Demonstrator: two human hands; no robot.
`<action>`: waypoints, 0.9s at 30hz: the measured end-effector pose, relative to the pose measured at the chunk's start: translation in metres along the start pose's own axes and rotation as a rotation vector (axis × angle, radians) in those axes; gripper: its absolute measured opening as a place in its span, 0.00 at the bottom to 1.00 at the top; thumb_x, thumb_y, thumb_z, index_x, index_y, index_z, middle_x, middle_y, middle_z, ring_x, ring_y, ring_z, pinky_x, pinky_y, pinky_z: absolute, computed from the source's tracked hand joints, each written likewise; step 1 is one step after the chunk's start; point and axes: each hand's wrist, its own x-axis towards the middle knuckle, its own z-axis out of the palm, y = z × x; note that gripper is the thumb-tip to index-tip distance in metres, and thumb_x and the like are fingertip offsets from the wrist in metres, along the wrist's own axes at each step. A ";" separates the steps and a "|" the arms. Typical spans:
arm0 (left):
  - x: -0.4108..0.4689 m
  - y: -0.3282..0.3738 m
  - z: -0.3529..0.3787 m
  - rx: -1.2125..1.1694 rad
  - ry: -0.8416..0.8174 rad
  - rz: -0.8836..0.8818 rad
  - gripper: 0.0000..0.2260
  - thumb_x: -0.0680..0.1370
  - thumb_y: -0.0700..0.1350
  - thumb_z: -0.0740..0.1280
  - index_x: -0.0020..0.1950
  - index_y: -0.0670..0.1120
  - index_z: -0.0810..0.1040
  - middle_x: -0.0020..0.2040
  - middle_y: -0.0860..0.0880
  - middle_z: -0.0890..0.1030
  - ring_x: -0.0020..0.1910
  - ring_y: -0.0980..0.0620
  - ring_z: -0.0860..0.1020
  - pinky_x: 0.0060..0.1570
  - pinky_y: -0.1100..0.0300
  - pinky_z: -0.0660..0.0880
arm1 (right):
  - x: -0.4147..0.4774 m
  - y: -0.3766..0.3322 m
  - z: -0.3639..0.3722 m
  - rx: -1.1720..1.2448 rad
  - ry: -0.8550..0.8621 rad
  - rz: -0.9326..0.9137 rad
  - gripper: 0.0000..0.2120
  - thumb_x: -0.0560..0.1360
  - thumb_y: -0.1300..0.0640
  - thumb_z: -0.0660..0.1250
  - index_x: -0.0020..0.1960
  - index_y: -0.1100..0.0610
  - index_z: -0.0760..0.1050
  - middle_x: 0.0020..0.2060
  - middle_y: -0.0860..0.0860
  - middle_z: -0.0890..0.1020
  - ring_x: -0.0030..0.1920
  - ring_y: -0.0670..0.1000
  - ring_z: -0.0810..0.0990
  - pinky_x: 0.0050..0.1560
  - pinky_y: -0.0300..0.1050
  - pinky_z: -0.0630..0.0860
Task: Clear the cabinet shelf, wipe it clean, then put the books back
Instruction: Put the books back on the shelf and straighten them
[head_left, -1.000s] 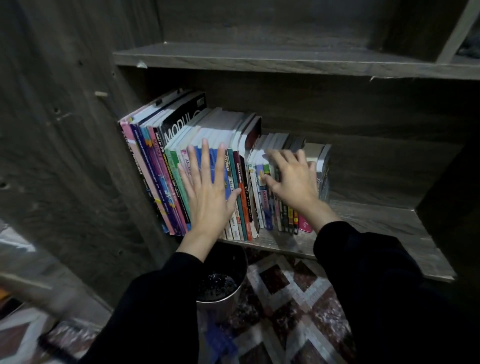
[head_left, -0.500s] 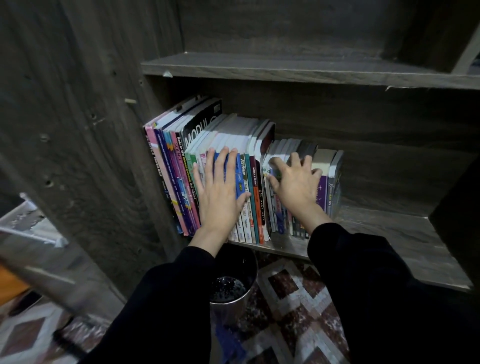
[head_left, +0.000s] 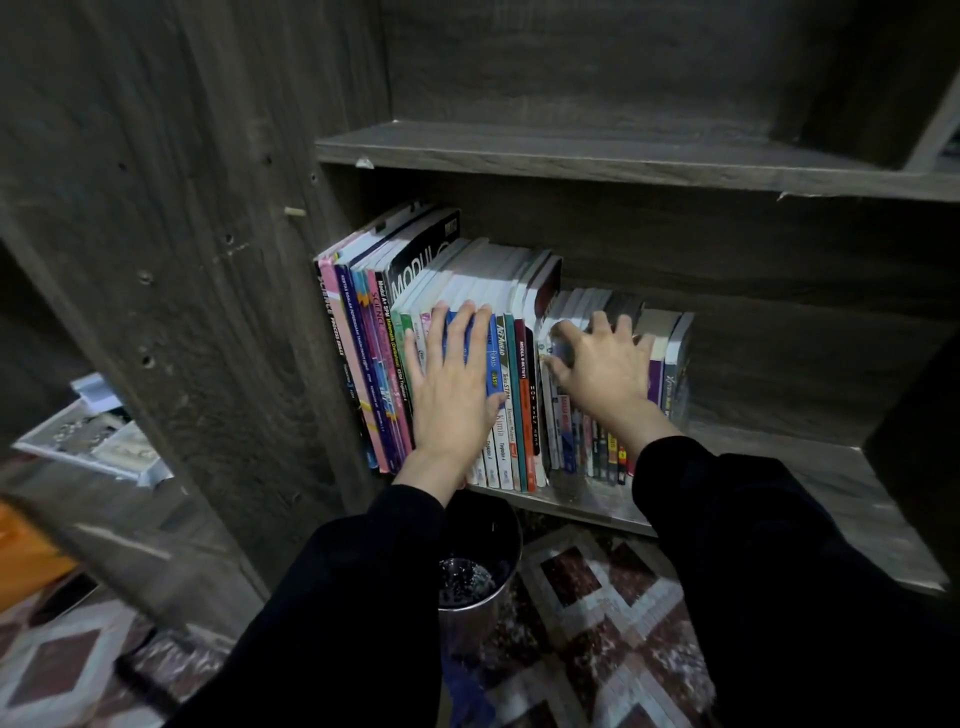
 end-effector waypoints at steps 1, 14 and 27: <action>0.000 0.000 0.000 -0.001 -0.002 0.001 0.42 0.74 0.55 0.70 0.79 0.47 0.48 0.78 0.48 0.52 0.78 0.47 0.44 0.75 0.43 0.42 | 0.000 -0.001 -0.001 -0.004 0.006 0.007 0.20 0.78 0.40 0.59 0.66 0.47 0.68 0.64 0.57 0.71 0.66 0.60 0.66 0.62 0.59 0.65; -0.001 0.001 -0.001 -0.004 -0.008 -0.003 0.43 0.74 0.54 0.71 0.79 0.47 0.46 0.79 0.48 0.50 0.77 0.46 0.42 0.72 0.46 0.37 | 0.004 -0.001 0.004 -0.034 0.022 -0.008 0.22 0.77 0.40 0.60 0.68 0.48 0.66 0.65 0.58 0.70 0.67 0.61 0.66 0.64 0.58 0.64; -0.001 0.002 0.002 -0.056 0.021 0.012 0.42 0.72 0.46 0.72 0.78 0.46 0.51 0.78 0.47 0.54 0.78 0.46 0.45 0.71 0.46 0.37 | -0.004 0.025 0.015 0.185 0.084 -0.095 0.29 0.76 0.48 0.66 0.73 0.50 0.59 0.64 0.52 0.74 0.63 0.56 0.67 0.64 0.51 0.65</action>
